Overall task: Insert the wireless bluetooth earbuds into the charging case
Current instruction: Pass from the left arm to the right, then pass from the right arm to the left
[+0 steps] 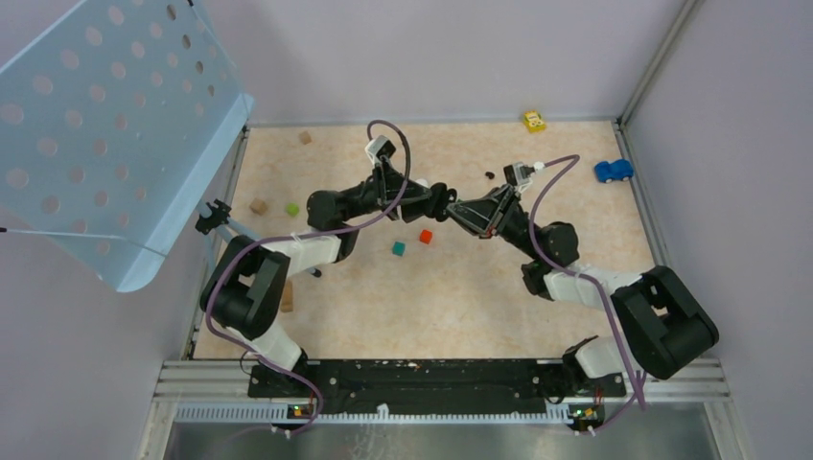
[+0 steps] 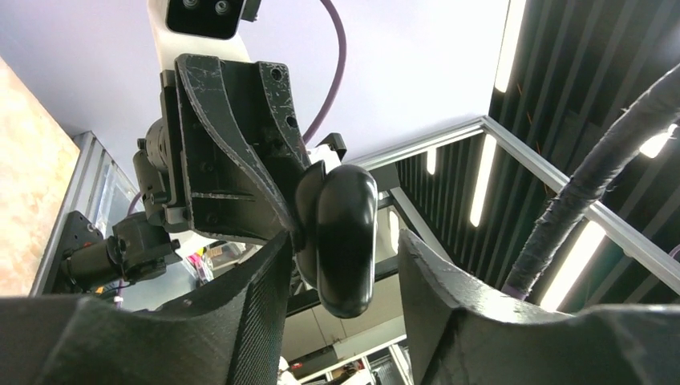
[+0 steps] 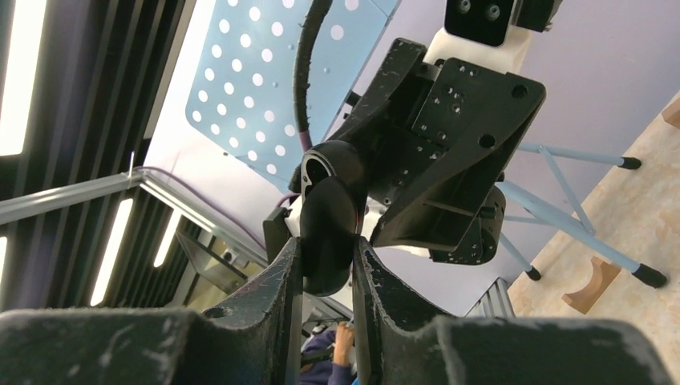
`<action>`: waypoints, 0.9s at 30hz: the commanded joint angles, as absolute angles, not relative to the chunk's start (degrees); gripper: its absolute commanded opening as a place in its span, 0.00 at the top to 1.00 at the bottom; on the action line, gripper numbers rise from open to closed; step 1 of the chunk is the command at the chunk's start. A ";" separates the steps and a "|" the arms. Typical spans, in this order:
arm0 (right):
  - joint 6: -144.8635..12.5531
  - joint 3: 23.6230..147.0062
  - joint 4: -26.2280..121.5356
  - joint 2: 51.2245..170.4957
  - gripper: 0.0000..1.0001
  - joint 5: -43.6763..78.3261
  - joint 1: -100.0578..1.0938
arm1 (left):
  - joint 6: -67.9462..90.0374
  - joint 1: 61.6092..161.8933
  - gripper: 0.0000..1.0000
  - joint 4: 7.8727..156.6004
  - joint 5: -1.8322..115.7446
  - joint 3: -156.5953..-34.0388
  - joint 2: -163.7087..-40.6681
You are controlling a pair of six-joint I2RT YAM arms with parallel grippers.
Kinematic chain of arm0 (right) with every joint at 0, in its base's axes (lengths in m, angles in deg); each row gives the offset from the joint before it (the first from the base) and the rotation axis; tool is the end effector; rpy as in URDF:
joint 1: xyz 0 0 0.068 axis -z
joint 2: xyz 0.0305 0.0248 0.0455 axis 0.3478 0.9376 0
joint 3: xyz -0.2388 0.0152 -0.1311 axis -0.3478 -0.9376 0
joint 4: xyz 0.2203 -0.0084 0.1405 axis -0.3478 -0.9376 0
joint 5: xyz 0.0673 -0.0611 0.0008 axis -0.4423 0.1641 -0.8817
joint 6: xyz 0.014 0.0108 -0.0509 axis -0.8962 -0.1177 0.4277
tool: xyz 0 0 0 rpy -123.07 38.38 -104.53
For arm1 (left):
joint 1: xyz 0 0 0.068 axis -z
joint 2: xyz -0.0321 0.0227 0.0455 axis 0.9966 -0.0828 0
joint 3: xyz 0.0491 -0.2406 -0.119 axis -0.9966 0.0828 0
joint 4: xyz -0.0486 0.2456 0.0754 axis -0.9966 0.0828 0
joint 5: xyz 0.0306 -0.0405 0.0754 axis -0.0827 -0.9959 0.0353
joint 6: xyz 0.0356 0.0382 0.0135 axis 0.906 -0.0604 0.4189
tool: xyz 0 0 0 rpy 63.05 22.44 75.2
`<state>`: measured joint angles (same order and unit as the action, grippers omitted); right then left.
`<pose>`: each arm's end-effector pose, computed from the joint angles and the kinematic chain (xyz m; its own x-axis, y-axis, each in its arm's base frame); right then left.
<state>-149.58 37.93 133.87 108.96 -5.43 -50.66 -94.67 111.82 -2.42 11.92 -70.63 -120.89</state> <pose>0.2133 0.1454 0.2800 -0.7965 0.5335 -0.2845 -0.4881 -0.2895 0.8234 0.2767 -0.1703 0.3014 -0.9891 -0.0992 -0.1086 0.1383 -0.3756 -0.9164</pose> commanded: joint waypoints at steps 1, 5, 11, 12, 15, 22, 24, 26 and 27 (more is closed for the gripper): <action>-149.78 37.70 145.93 108.53 1.00 -4.04 -50.07 | -90.55 111.66 0.40 -9.54 9.86 -70.03 -117.24; -149.35 35.98 143.66 107.60 1.00 -3.97 -49.93 | -87.22 110.23 0.23 -5.23 7.94 -69.47 -115.77; -148.65 32.63 138.50 104.65 1.00 -5.47 -49.05 | -75.62 103.65 0.02 10.16 0.21 -68.36 -109.32; -147.66 32.14 135.52 102.87 1.00 -6.21 -48.95 | -70.61 102.36 0.01 17.27 -0.98 -68.89 -107.37; -141.61 31.94 118.66 97.19 1.00 -8.11 -48.14 | -32.33 102.21 0.01 65.65 0.04 -78.05 -101.72; -133.22 40.99 73.60 87.20 1.00 -8.73 -47.53 | -4.97 108.98 0.01 99.51 16.93 -89.90 -101.09; -133.22 44.10 67.28 87.12 1.00 -8.73 -47.57 | -4.61 111.26 0.01 99.56 19.03 -89.69 -101.18; -133.22 45.04 65.07 87.19 1.00 -8.73 -47.56 | -3.22 114.41 0.01 99.88 21.73 -90.10 -101.36; -133.22 45.09 65.26 87.24 1.00 -8.73 -47.52 | -2.92 115.49 0.01 100.29 22.83 -90.19 -101.65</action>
